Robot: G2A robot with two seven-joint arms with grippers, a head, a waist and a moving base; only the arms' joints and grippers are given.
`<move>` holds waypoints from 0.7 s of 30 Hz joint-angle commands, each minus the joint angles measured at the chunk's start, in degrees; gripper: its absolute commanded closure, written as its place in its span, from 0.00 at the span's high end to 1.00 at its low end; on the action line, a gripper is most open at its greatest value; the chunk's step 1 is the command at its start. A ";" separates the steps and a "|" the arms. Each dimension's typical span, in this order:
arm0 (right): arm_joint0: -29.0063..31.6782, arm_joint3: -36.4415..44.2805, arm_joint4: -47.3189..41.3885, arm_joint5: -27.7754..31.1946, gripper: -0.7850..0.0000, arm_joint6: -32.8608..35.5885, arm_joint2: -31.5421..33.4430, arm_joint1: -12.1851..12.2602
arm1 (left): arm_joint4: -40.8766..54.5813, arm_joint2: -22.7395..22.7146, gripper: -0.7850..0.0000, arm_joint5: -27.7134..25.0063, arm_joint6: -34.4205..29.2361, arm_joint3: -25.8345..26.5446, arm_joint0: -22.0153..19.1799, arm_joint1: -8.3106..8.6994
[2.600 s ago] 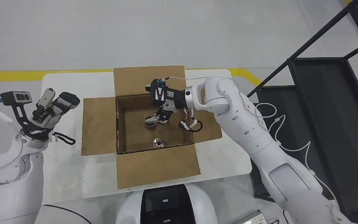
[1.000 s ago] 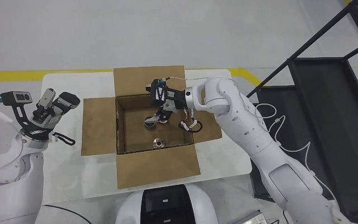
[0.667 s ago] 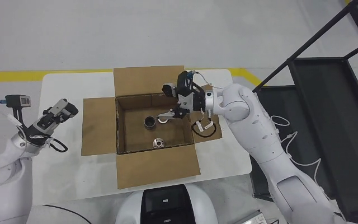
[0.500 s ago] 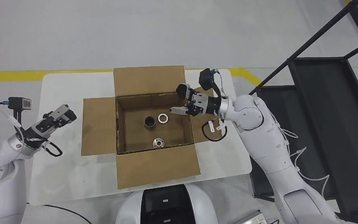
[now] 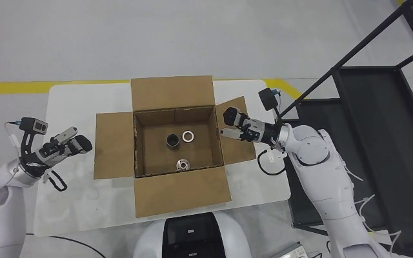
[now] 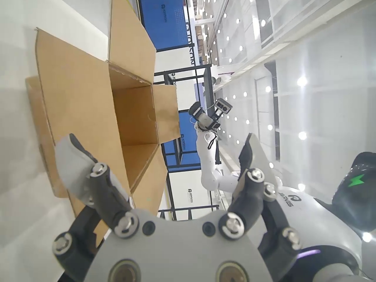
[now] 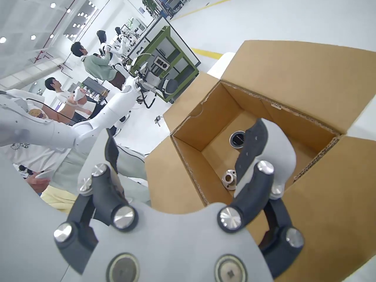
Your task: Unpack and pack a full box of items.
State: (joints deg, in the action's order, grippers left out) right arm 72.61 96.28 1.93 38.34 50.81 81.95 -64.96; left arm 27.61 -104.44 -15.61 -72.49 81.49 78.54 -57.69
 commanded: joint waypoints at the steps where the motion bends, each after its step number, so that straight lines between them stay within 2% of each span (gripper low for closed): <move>1: 0.00 0.00 0.00 0.00 1.00 0.00 0.00 0.00 | 0.02 0.00 1.00 0.01 -0.01 0.00 0.00 0.00; 3: 0.14 0.08 -0.19 -0.19 1.00 -0.03 -0.31 -0.03 | -0.07 -0.06 1.00 -0.05 0.62 -0.01 0.05 -0.01; 6: 0.34 0.63 -2.95 -1.73 1.00 -0.90 -1.99 -0.14 | -5.46 -0.05 1.00 -3.65 6.79 0.75 1.42 -0.04; 11: 2.70 -0.62 -5.51 -3.46 1.00 -3.50 3.52 0.66 | -12.47 0.75 1.00 -8.87 12.74 -1.84 1.53 0.01; 15: 6.08 -1.84 -5.29 -5.65 1.00 -7.84 8.81 1.21 | -15.46 3.69 1.00 -9.27 14.02 -5.46 -0.68 -0.06; 17: 7.06 -2.09 1.19 -7.19 1.00 -7.43 10.82 1.72 | -16.08 6.00 1.00 -8.96 13.81 -7.94 -2.62 -0.21; 21: 8.41 -3.73 4.00 -9.89 1.00 -9.27 11.78 1.94 | -16.97 9.86 1.00 -9.79 12.80 -12.55 -6.52 -0.49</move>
State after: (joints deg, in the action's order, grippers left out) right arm 80.91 92.87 5.24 28.86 41.65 93.78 -63.06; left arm 10.52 -95.23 -25.04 -59.52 69.89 72.74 -58.14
